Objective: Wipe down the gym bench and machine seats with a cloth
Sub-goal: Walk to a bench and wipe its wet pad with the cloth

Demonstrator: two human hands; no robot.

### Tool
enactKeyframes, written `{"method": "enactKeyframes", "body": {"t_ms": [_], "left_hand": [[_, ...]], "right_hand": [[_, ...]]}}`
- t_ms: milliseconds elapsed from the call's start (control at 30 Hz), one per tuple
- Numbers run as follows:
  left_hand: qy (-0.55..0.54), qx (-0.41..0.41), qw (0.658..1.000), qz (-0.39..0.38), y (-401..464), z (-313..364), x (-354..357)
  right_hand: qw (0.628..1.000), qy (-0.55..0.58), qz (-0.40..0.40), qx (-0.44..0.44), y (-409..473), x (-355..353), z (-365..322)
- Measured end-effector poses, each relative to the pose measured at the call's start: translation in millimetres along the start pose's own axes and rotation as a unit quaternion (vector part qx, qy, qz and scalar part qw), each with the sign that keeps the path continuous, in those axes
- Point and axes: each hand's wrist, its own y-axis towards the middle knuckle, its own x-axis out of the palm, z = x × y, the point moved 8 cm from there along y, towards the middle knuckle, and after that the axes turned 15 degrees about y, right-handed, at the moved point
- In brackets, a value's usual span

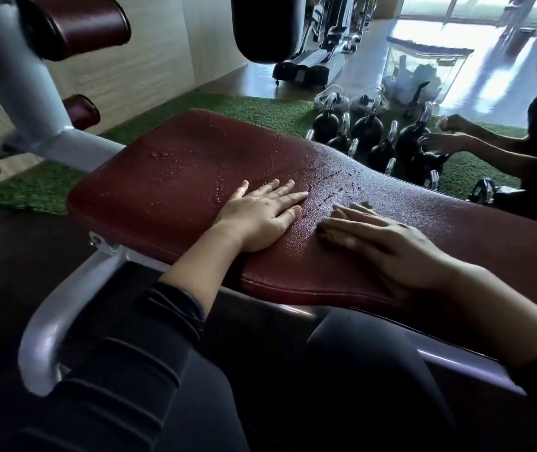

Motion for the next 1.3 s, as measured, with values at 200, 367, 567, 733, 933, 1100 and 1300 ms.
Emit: {"method": "enactKeyframes", "body": {"t_ms": [200, 367, 567, 733, 933, 1100, 1300], "left_hand": [[-0.017, 0.008, 1.0, -0.005, -0.8, -0.9, -0.7], [-0.006, 0.005, 1.0, 0.0, -1.6, 0.0, -0.6], [-0.011, 0.007, 1.0, 0.002, -1.0, 0.2, -1.7], [-0.033, 0.002, 0.999, 0.013, -0.9, -2.7, -2.6], [-0.015, -0.029, 0.999, 0.013, 2.9, -7.6, -0.7], [0.02, -0.074, 0.997, -0.016, 9.1, -16.4, -0.8], [0.024, -0.12, 0.992, -0.014, 17.2, -32.1, -2.6]], "right_hand": [[0.991, -0.031, -0.033, -0.124, -21.8, 36.2, -57.2], [0.993, -0.01, -0.074, -0.096, -43.0, 5.3, -12.7], [0.999, 0.011, -0.023, -0.04, 9.3, 8.4, -14.3], [0.991, -0.027, -0.057, -0.12, -9.8, 39.9, -59.1], [0.988, 0.005, -0.113, -0.107, -33.5, 1.9, -12.9], [0.999, 0.04, -0.024, -0.018, 0.3, -15.6, 11.4], [0.998, 0.056, -0.009, -0.039, 6.7, 0.6, -13.6]]}}
